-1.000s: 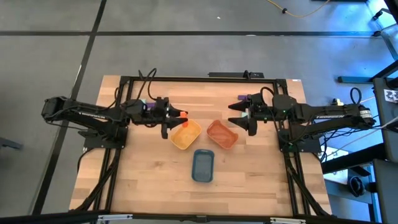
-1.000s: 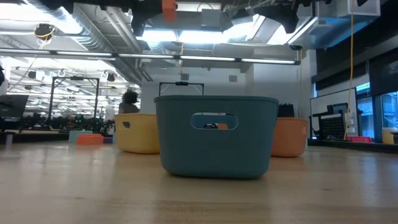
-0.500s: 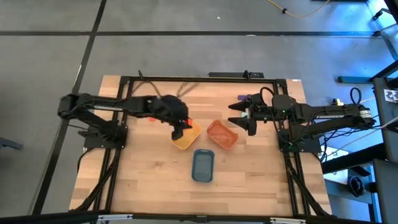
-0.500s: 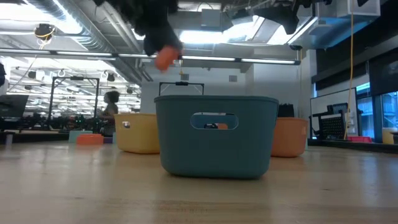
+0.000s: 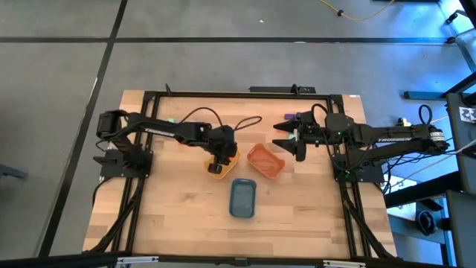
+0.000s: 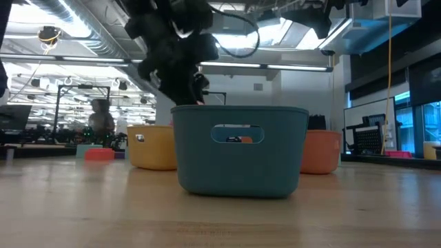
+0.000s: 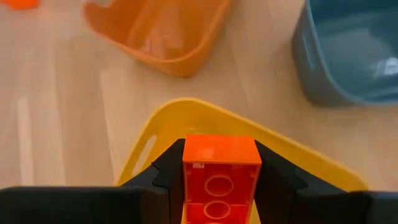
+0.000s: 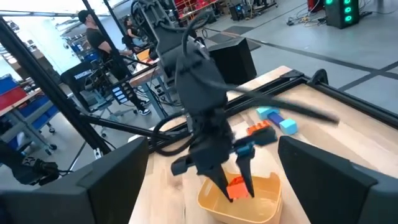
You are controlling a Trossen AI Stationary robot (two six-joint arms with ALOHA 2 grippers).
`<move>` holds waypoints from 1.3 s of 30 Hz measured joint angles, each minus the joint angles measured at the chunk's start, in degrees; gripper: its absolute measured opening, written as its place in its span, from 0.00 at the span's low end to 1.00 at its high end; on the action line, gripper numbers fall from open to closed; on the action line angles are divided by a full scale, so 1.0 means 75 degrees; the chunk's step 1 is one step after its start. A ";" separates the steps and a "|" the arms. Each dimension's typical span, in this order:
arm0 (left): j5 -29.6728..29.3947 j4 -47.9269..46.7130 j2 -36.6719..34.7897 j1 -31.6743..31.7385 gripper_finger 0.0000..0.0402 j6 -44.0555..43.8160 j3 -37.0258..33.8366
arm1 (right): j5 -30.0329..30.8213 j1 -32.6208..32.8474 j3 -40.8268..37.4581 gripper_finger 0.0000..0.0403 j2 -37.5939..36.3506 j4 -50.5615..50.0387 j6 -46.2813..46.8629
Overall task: Sort & place blocks by color
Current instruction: Put the right orange studded block into the yellow bin, then put the right blue block into the orange bin
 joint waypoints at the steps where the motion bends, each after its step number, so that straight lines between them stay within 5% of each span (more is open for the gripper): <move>1: 0.0002 -0.0002 0.0092 -0.0002 0.32 0.0188 0.0000 | 0.0005 0.0000 0.0000 0.90 0.0000 -0.0008 0.0000; 10: -0.0508 0.0014 0.0690 -0.0029 0.32 0.1508 0.0000 | 0.0084 0.0000 0.0000 0.90 0.0000 -0.0020 0.0050; 31: -0.1156 -0.0058 0.0725 -0.0023 0.49 0.1570 0.0044 | 0.0179 0.0000 0.0003 0.90 0.0000 -0.0020 0.0047; 39: -0.1154 -0.2101 0.0346 0.0029 0.50 0.1047 0.1389 | 0.0185 0.0003 0.0003 0.90 0.0000 -0.0014 0.0041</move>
